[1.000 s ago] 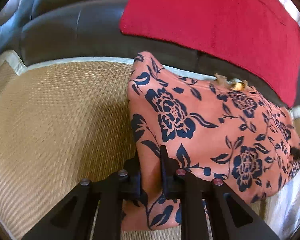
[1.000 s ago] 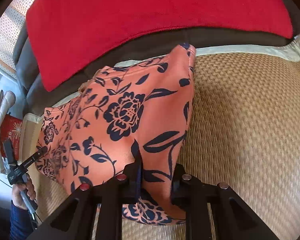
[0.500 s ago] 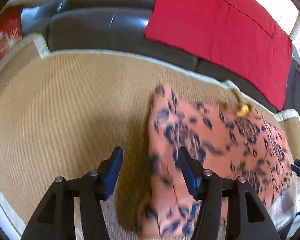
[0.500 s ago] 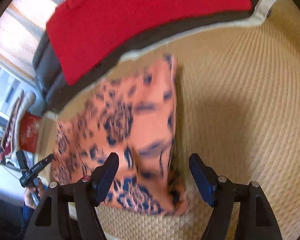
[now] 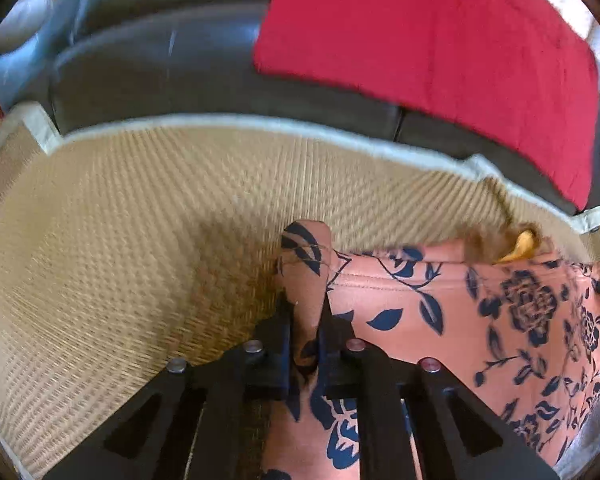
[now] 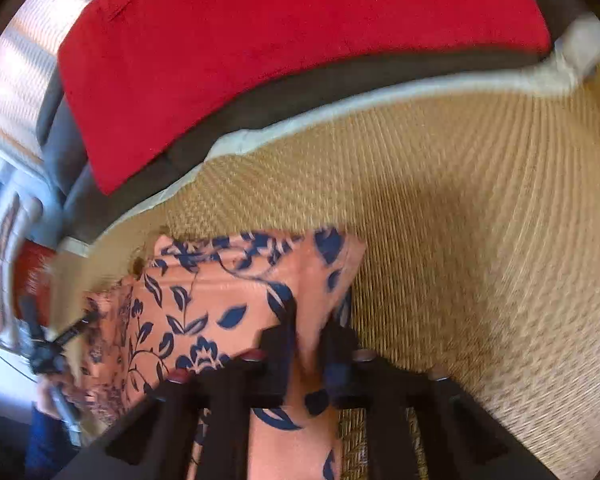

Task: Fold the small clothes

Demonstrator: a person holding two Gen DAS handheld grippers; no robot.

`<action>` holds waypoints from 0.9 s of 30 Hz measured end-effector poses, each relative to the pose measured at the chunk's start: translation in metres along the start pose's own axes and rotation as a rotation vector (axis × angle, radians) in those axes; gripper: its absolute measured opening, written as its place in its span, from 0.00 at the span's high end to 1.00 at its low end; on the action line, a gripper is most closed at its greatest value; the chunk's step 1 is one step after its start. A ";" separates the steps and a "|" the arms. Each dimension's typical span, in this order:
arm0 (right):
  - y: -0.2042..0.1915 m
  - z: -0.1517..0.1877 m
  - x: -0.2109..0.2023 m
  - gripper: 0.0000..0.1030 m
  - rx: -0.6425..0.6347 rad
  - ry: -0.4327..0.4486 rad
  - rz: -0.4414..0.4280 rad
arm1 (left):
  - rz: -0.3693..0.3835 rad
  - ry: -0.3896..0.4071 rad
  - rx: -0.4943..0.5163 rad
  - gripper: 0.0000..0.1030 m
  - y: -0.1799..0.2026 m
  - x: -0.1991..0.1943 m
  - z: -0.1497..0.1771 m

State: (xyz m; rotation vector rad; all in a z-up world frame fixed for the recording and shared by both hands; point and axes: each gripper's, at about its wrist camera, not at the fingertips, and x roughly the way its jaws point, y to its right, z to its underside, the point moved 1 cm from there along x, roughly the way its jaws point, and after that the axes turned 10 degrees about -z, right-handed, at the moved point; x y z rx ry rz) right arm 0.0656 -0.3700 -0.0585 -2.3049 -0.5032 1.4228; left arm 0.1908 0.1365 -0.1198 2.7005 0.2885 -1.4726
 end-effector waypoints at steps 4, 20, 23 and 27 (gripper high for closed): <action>0.008 -0.009 0.012 0.94 -0.029 -0.003 0.110 | -0.047 -0.038 0.026 0.88 0.003 0.027 0.009; -0.046 0.047 -0.051 0.29 0.125 0.050 -0.378 | 0.029 0.183 0.116 0.39 0.022 -0.118 0.063; -0.034 0.074 -0.013 0.29 0.206 -0.047 -0.398 | 0.055 0.121 0.133 0.38 0.034 -0.103 0.089; 0.013 0.088 -0.027 0.41 0.367 0.070 -0.322 | -0.058 -0.022 0.136 0.39 0.032 -0.069 0.114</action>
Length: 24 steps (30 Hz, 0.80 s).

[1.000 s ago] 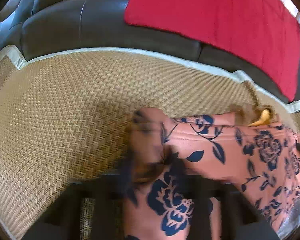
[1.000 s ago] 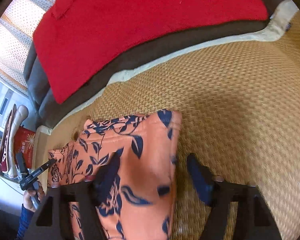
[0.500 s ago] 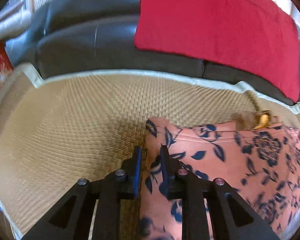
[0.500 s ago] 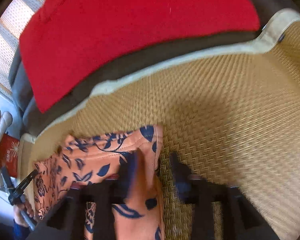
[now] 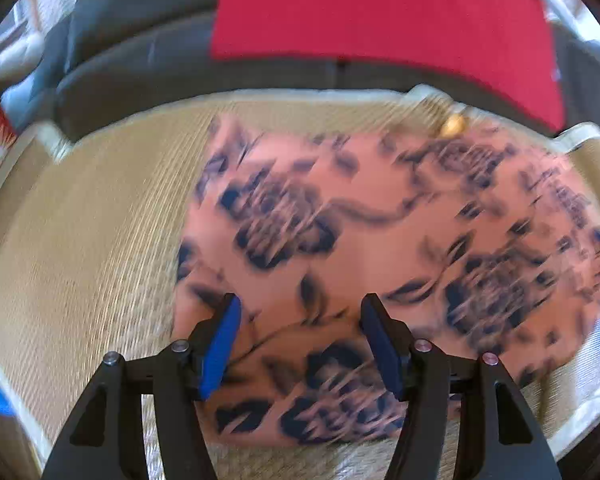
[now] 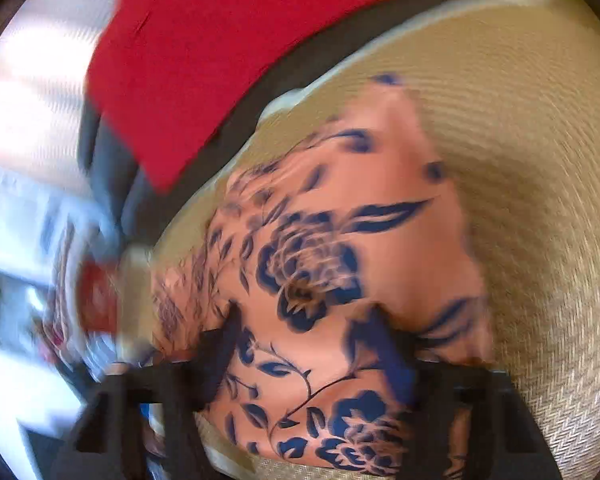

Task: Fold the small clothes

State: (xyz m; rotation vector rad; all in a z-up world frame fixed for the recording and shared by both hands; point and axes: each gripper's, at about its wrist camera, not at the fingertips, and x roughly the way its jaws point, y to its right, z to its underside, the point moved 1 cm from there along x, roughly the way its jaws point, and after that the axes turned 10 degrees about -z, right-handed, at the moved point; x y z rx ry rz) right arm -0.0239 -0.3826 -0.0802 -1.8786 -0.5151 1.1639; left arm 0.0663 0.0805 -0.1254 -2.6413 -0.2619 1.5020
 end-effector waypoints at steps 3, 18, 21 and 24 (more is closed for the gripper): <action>-0.021 0.018 -0.044 0.23 -0.070 0.109 0.047 | 0.028 0.035 -0.042 0.38 -0.004 -0.014 0.004; 0.055 0.116 -0.026 0.49 0.394 0.306 -0.094 | 0.201 0.132 0.083 0.32 0.109 -0.052 -0.011; 0.052 0.106 -0.031 0.89 0.334 0.282 0.007 | 0.121 0.053 0.132 0.32 0.121 -0.022 -0.005; -0.012 0.103 -0.056 0.91 0.035 0.323 0.156 | 0.114 0.034 0.112 0.30 0.117 -0.015 -0.005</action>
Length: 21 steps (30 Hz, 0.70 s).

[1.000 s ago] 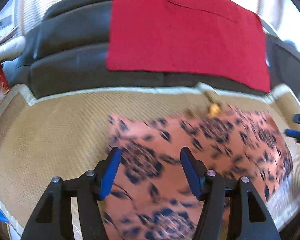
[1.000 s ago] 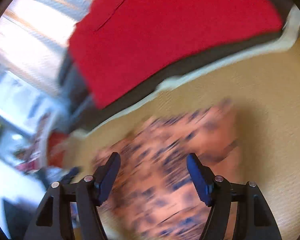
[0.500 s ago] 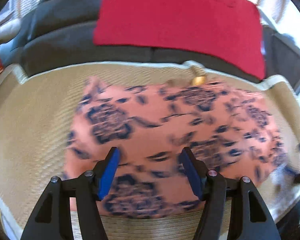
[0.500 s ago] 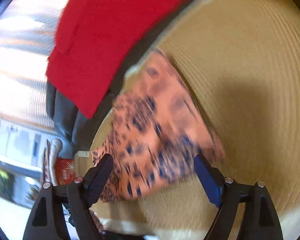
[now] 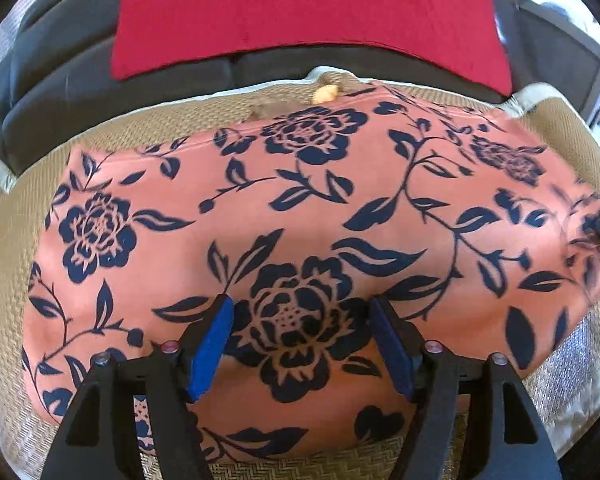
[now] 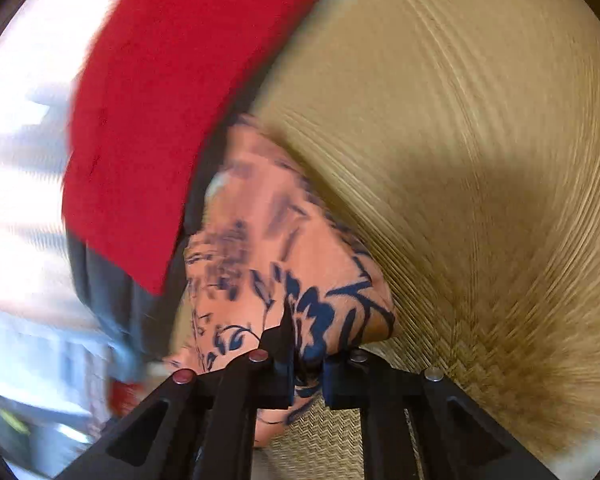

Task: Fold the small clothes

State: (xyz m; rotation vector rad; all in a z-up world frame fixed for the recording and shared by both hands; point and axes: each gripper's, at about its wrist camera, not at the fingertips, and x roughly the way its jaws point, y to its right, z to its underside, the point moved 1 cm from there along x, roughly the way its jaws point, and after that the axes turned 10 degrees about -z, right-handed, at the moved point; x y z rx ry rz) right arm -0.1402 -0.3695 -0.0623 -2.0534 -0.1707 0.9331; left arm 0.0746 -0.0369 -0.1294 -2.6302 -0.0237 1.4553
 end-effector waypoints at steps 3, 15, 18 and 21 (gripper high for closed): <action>-0.004 0.002 0.012 0.86 -0.103 -0.046 0.101 | 0.001 -0.009 -0.018 0.30 -0.003 -0.007 -0.006; 0.041 -0.019 -0.052 0.32 0.049 0.010 -0.013 | -0.101 0.060 -0.186 0.30 -0.116 -0.035 -0.014; 0.017 -0.037 -0.060 0.32 -0.016 0.020 -0.035 | -0.198 -0.056 -0.187 0.31 -0.154 -0.011 0.004; -0.015 -0.039 -0.047 0.32 -0.111 -0.039 -0.090 | -0.168 -0.088 -0.237 0.34 -0.180 -0.006 0.017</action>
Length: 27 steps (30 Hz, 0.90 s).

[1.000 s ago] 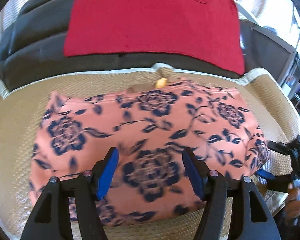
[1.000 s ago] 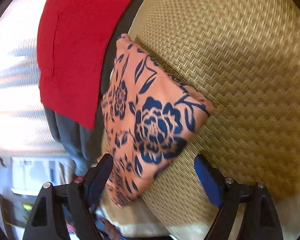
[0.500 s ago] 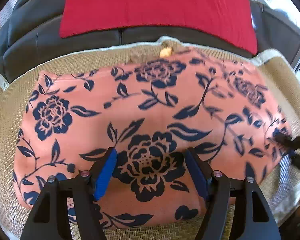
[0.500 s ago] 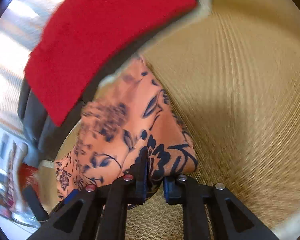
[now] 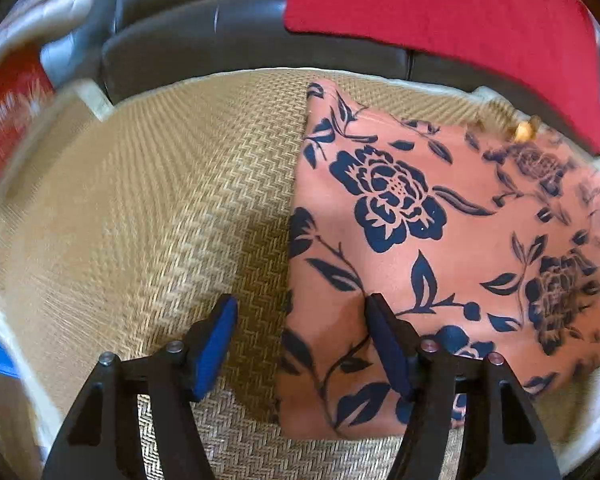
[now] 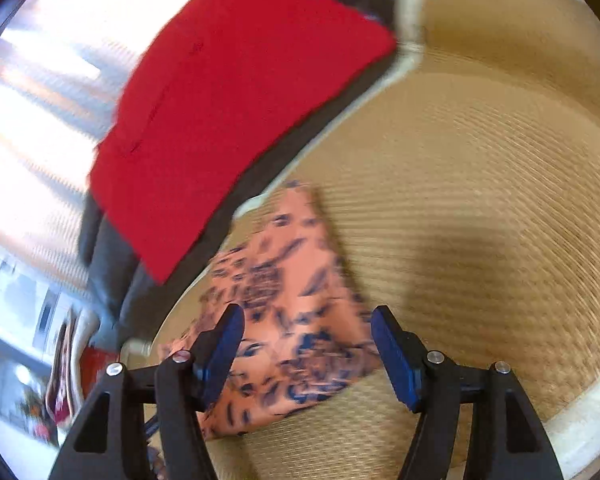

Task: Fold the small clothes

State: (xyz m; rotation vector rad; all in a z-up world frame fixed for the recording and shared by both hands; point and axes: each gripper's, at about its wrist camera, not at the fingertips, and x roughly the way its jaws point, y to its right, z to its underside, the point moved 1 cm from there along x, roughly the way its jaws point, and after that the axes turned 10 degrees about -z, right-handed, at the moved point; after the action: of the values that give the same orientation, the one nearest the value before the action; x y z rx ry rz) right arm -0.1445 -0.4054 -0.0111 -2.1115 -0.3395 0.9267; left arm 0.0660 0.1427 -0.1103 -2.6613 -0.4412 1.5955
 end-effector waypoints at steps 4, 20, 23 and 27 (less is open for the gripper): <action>-0.027 0.000 0.029 0.32 -0.069 -0.105 -0.044 | 0.031 0.053 -0.009 0.34 -0.003 -0.016 -0.021; 0.040 -0.093 0.234 0.31 0.194 -0.282 -0.129 | -0.036 0.035 0.002 0.32 0.010 0.064 -0.128; 0.051 -0.107 0.230 0.31 0.217 -0.216 -0.128 | -0.045 0.043 -0.022 0.32 0.004 0.065 -0.137; 0.041 -0.103 0.204 0.31 0.170 -0.187 -0.070 | -0.051 0.070 -0.080 0.32 -0.006 0.044 -0.137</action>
State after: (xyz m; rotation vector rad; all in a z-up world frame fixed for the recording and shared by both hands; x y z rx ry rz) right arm 0.0684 -0.3858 -0.1014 -1.8520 -0.4117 1.0762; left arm 0.2023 0.1782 -0.0815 -2.7297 -0.5784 1.4963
